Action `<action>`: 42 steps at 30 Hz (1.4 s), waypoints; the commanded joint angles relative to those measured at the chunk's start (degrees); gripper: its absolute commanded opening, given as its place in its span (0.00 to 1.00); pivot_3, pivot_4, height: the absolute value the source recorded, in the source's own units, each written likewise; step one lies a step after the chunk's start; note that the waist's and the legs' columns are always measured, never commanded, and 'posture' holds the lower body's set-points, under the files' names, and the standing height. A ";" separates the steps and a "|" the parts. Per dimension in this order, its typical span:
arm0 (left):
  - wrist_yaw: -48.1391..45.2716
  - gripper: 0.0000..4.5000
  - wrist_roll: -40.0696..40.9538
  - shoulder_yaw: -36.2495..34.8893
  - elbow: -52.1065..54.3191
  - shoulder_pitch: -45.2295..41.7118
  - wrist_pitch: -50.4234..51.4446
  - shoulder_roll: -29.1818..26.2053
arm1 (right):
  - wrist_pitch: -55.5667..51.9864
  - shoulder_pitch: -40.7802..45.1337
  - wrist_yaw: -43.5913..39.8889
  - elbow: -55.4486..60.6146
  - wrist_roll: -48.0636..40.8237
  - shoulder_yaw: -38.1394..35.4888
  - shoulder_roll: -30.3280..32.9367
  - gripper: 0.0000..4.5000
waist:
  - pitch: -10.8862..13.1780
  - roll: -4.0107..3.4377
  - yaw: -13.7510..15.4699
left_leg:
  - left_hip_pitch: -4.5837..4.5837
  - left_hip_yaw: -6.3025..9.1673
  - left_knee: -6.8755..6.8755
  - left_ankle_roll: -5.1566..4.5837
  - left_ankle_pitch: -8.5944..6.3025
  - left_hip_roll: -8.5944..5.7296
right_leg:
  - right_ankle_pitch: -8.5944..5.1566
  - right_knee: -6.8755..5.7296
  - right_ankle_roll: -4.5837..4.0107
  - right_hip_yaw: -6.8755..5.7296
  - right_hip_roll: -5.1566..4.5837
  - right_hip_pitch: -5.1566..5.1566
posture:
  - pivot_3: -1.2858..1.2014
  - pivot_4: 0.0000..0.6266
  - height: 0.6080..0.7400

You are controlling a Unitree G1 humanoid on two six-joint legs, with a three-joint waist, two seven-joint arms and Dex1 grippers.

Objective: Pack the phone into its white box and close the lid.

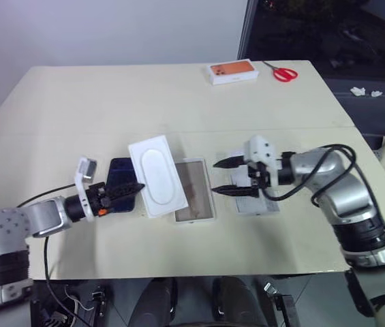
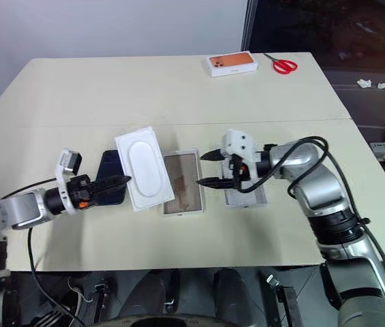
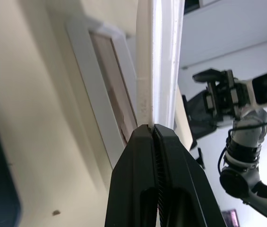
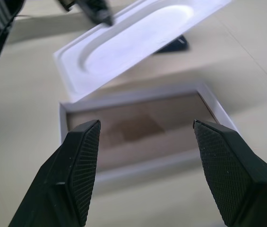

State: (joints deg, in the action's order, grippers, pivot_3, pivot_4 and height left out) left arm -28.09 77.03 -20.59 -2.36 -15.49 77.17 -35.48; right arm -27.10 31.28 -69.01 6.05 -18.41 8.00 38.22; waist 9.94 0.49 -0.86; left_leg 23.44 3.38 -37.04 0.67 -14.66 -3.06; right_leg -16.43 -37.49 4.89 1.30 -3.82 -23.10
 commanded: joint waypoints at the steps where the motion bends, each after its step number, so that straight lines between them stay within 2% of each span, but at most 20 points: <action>1: -0.30 0.00 -1.22 1.31 1.17 -0.41 0.01 0.33 | 1.19 -0.44 0.17 0.76 -0.87 -1.51 0.84 0.72 | 0.00 0.00 -0.12 | 0.00 0.00 0.00 0.00 0.00 0.01 | 0.00 -0.01 0.00 0.00 0.01 -0.01 | 0.52 0.24 1.00; 20: 2.90 0.00 -5.44 4.60 -3.21 -5.74 1.41 9.81 | 2.18 -3.01 4.43 3.36 -0.11 0.02 -0.46 0.72 | 0.01 0.01 0.21 | 0.03 0.00 -0.06 0.03 0.02 -0.01 | 0.00 -0.03 0.01 -0.02 0.02 0.01 | 0.52 0.24 1.00; 31: 1.16 0.00 -9.55 5.12 -4.41 -7.04 0.32 10.41 | 3.13 -2.77 5.47 2.70 0.42 0.72 -0.86 0.72 | 0.00 0.01 0.18 | 0.02 0.01 -0.06 0.08 0.05 -0.01 | 0.00 -0.04 0.01 -0.03 0.04 0.01 | 0.52 0.24 1.00; 35: 0.60 0.30 -10.56 4.79 -4.72 -7.51 0.30 10.19 | 3.65 -2.38 5.50 1.93 0.69 0.93 -0.84 0.74 | 0.00 0.02 0.20 | 0.02 0.01 -0.06 0.08 0.05 -0.01 | 0.00 -0.04 0.01 -0.03 0.04 0.00 | 0.52 0.24 1.00; 37: -0.34 0.52 -10.38 4.64 -4.01 -7.51 0.77 9.76 | 3.62 -2.24 5.53 1.87 0.70 0.92 -0.87 0.74 | 0.01 0.02 0.22 | 0.02 0.01 -0.06 0.08 0.05 -0.01 | 0.00 -0.04 0.01 -0.03 0.04 0.01 | 0.52 0.24 1.00; 42: -1.61 0.52 -11.44 4.89 -3.50 -7.95 0.30 9.02 | 3.80 -1.72 5.64 1.41 0.95 1.01 -1.16 0.74 | 0.01 0.03 0.21 | 0.02 0.01 -0.06 0.08 0.05 -0.01 | 0.00 -0.04 0.01 -0.03 0.04 0.00 | 0.52 0.24 1.00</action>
State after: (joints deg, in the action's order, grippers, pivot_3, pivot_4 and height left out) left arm -28.65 65.66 -15.19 -7.66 -22.61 77.92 -25.90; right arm -24.47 28.18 -63.38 6.82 -17.40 9.39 37.25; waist 9.95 0.51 -0.65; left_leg 23.46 3.39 -37.10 0.75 -14.61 -3.07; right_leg -16.43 -37.53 4.90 1.27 -3.78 -23.09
